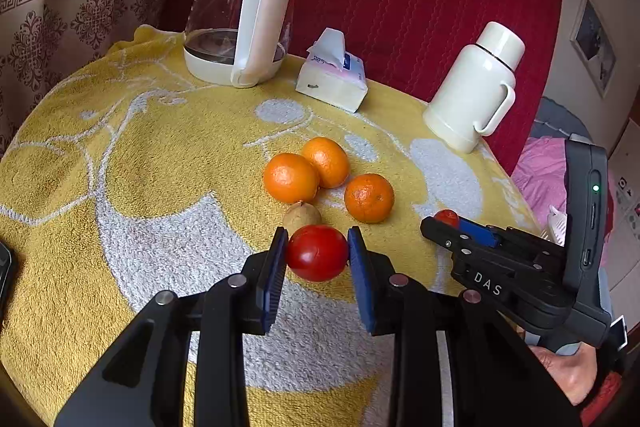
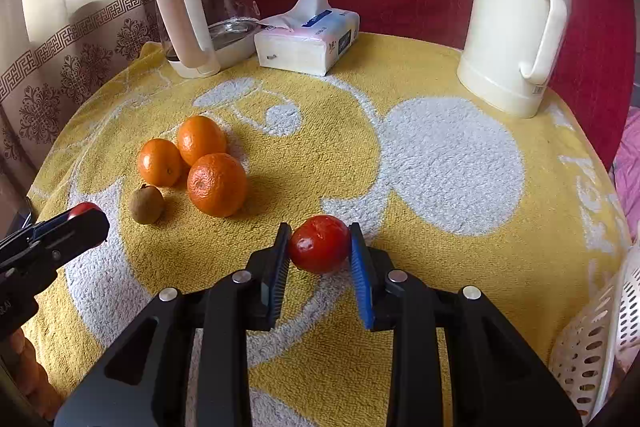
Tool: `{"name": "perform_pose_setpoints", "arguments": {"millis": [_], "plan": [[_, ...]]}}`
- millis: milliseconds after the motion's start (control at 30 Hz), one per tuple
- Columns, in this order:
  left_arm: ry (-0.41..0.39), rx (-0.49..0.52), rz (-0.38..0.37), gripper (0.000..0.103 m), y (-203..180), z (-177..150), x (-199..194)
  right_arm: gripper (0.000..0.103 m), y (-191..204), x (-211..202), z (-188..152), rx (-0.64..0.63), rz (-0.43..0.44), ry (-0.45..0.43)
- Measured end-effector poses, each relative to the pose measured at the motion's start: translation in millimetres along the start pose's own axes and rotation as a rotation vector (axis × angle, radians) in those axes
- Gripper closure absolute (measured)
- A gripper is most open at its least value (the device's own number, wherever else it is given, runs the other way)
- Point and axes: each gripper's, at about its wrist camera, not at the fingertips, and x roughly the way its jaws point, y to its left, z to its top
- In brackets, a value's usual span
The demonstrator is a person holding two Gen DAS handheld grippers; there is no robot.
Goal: Organize fruits
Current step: 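Carry the small tomato into the basket and release it with the right tool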
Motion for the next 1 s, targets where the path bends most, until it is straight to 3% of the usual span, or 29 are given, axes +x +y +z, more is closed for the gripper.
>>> {"name": "perform_pose_setpoints", "arguments": {"millis": [567, 1000], "plan": [[-0.008, 0.016, -0.02, 0.072, -7, -2, -3, 0.073, -25, -70, -12, 0.07, -0.041, -0.117], [-0.007, 0.041, -0.044, 0.072, -15, -6, -3, 0.073, -103, -121, -32, 0.214, -0.164, -0.158]]}}
